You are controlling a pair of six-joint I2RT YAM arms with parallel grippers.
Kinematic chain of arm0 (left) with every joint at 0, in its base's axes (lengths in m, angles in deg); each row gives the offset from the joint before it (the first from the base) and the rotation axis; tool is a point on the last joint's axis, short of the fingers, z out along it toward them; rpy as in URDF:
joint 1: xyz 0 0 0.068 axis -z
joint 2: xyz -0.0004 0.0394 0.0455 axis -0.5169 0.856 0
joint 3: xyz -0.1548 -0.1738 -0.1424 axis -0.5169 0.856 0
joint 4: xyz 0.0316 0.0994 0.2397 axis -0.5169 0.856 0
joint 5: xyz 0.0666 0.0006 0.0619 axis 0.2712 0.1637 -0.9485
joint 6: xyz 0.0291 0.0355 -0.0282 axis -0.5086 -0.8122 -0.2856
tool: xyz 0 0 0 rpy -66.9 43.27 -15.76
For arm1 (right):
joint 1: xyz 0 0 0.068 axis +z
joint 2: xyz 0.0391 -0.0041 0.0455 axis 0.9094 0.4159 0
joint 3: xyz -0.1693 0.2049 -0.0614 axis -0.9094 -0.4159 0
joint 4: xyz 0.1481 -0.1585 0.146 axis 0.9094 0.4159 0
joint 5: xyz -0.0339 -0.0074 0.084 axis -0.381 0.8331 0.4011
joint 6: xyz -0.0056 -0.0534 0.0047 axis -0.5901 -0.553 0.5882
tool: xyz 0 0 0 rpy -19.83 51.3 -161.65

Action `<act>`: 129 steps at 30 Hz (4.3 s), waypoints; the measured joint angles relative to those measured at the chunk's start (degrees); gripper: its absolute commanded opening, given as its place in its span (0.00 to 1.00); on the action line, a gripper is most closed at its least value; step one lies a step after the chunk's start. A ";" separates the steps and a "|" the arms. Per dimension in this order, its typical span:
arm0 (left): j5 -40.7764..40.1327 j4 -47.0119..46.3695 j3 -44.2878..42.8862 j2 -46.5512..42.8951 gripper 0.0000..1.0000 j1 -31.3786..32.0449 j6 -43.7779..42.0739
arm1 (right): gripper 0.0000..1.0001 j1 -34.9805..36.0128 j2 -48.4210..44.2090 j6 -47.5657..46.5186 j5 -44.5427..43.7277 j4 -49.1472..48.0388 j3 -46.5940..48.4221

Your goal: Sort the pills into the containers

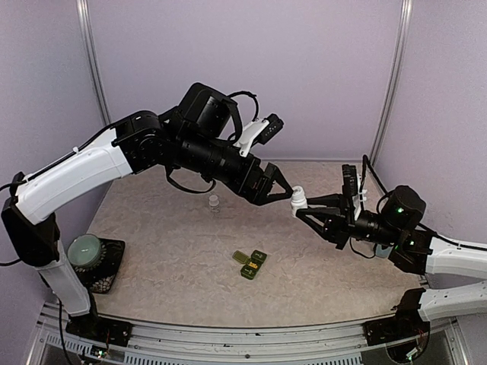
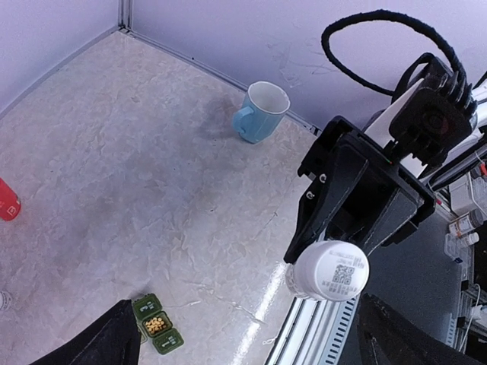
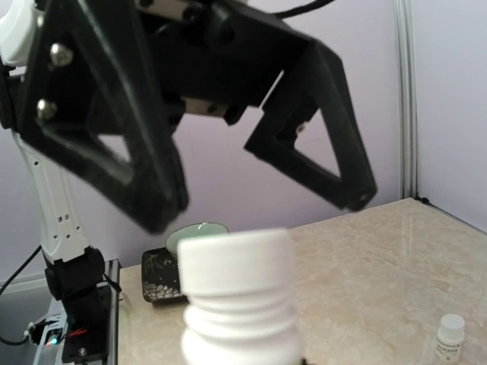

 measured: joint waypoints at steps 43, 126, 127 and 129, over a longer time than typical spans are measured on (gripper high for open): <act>-2.47 -1.46 -3.45 2.99 0.92 -0.28 0.00 | 0.15 0.00 0.59 -0.24 0.48 1.27 -0.17; -4.09 -4.33 -0.04 4.02 0.71 2.14 4.13 | 0.15 0.00 -0.74 -6.88 -4.59 11.65 0.39; -4.13 -4.07 -0.07 4.04 0.71 2.14 4.13 | 0.15 0.00 -0.90 -6.88 -4.61 11.65 0.39; -4.09 -3.72 -0.11 4.15 0.67 2.14 4.11 | 0.15 0.00 -0.98 -6.88 -4.61 11.65 0.46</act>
